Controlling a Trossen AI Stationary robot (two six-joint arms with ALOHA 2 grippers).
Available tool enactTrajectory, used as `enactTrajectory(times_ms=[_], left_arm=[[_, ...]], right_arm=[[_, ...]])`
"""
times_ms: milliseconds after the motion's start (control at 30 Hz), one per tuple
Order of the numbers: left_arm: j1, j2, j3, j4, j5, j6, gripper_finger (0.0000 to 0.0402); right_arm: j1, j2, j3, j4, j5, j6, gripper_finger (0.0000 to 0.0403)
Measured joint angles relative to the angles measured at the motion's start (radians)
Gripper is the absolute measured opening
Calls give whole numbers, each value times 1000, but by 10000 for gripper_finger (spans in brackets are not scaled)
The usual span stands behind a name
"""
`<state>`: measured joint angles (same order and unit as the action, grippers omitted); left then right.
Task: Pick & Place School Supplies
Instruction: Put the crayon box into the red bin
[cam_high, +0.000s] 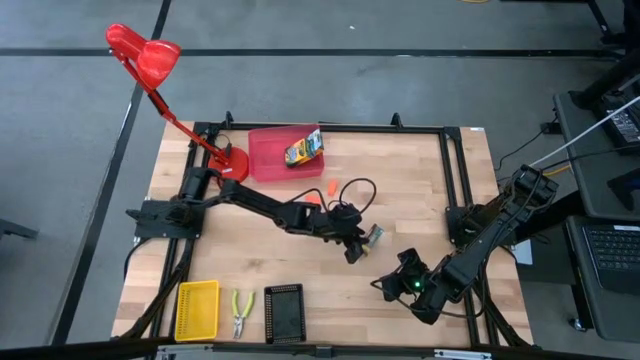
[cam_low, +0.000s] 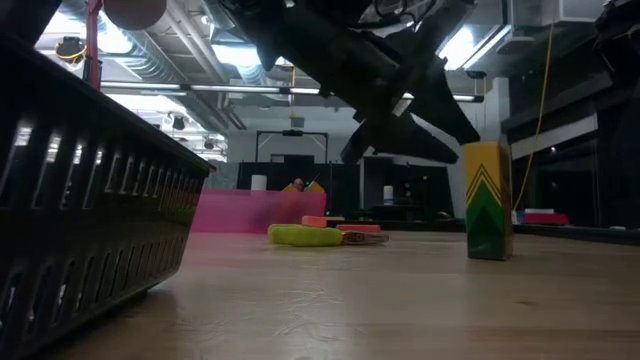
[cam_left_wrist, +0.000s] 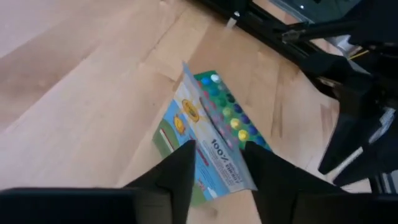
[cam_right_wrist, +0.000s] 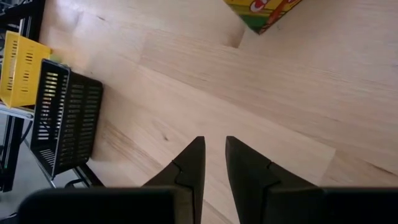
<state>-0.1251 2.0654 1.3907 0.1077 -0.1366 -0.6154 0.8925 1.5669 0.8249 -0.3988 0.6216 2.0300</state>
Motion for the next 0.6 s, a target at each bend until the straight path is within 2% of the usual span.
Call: enactTrajectory(times_ms=[200,233,600], left_arm=[[24,2,0,14,28,-10,19],[25,2,0,20,27,-10,11],[113,-56,-2,101,22,-2,3]], right_arm=[[0,0,0,3,0,0,68],[0,0,0,3,0,0,68],[-1,0,0,9,53,4,68]])
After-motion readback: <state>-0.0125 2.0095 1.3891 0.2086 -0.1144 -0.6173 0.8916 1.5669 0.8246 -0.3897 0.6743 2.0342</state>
